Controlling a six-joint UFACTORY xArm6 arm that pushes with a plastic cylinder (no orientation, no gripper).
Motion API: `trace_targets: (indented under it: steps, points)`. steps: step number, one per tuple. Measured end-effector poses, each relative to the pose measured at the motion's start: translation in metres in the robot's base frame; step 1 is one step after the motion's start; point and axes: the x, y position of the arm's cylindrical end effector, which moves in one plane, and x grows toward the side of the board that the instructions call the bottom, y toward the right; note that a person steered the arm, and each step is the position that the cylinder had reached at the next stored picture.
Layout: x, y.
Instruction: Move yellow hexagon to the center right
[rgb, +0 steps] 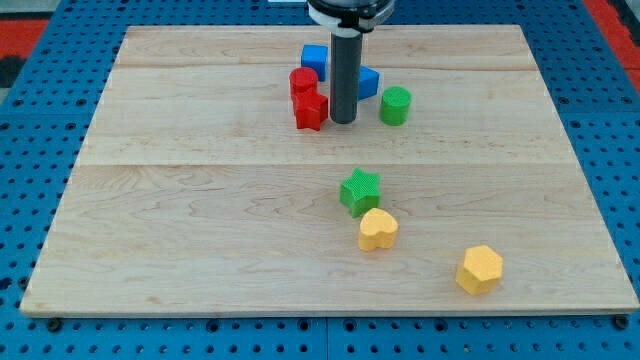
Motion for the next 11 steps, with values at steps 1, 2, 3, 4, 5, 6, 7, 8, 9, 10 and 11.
trace_targets:
  steps: [1, 2, 3, 4, 5, 6, 7, 8, 9, 10, 11]
  points:
    - [-0.004, -0.007]
    - [-0.004, -0.017]
    - [0.013, -0.012]
    - [0.061, 0.018]
    - [0.100, 0.094]
    - [0.185, 0.185]
    - [0.228, 0.297]
    - [0.255, 0.278]
    - [0.255, 0.235]
    - [0.255, 0.198]
    - [0.255, 0.119]
